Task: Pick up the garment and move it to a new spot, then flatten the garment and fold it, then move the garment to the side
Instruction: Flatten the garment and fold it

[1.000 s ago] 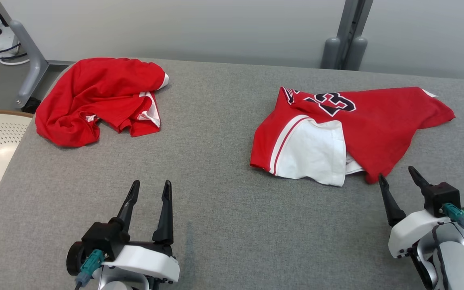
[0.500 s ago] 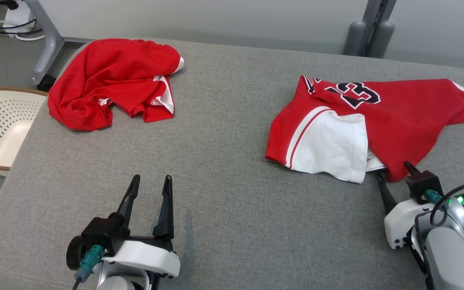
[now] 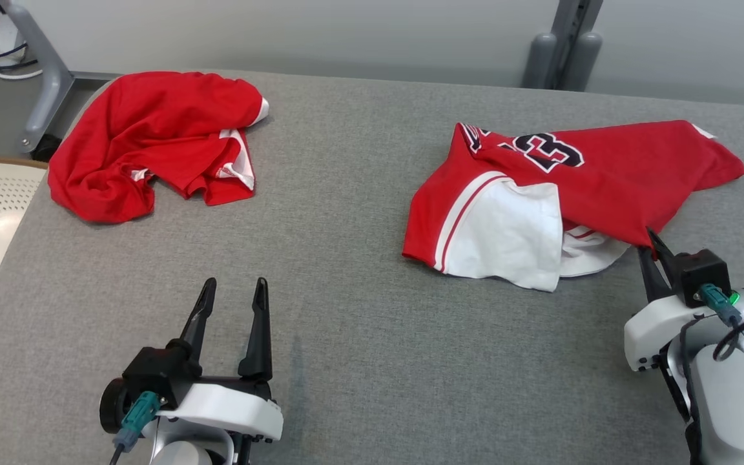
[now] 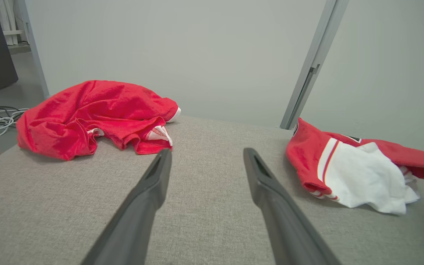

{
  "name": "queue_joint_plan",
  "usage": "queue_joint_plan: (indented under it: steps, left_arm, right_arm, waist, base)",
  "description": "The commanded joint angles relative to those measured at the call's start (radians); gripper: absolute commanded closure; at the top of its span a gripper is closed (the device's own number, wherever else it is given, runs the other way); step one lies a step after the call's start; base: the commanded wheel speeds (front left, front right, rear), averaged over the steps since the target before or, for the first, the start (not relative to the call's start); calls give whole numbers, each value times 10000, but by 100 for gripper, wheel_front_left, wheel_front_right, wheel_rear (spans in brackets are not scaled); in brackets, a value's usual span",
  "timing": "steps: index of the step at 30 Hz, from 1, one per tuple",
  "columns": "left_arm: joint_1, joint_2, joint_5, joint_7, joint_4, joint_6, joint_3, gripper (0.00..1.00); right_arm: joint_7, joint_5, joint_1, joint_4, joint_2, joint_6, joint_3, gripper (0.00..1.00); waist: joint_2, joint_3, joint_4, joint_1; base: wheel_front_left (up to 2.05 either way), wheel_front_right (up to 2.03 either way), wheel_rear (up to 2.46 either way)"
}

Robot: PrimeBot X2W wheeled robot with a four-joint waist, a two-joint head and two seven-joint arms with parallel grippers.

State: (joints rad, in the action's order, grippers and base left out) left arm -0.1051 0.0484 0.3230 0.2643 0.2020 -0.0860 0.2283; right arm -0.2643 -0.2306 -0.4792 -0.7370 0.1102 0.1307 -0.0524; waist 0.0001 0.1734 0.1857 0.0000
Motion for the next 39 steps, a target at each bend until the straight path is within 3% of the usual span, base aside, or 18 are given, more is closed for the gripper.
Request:
queue_joint_plan:
  steps: [1,9,19,20,22,23,32,39]
  left_arm:
    - [69,37,10,2,-17,-3,-46,0]
    - [180,41,97,2,23,-12,-45,0]
    - [52,38,60,2,77,39,-12,0]
    - [59,38,34,2,84,47,-40,0]
    - [79,38,2,2,107,65,-79,0]
    - [86,38,-1,2,124,77,-85,0]
    - [199,38,-12,2,144,80,-146,0]
    - [322,40,-6,2,114,92,-163,0]
  right_arm:
    - [-2,41,223,256,98,0,56,100]
    - [-4,139,1281,1650,757,0,409,100]
    - [220,564,2398,1564,1487,0,425,100]
    - [202,601,2460,1501,1469,0,354,94]
    - [187,707,2555,1306,1336,1,250,42]
    - [181,755,2586,1209,1284,1,242,0]
    - [472,1262,3016,1078,1023,1,508,0]
    - [645,2745,3322,2334,712,1,1395,0]
  waist:
    - [-1,-113,-209,0]
    - [-1,-351,-911,0]
    - [-1,-298,-1134,0]
    - [-1,-293,-1138,0]
    - [-1,-300,-1133,0]
    - [-1,-312,-1122,0]
    - [-1,-477,-1075,0]
    - [-1,-538,-1109,0]
  base:
    - [0,0,0]
    - [0,0,0]
    - [0,0,0]
    - [0,0,0]
    - [0,0,0]
    - [0,0,0]
    - [0,0,0]
    - [0,0,0]
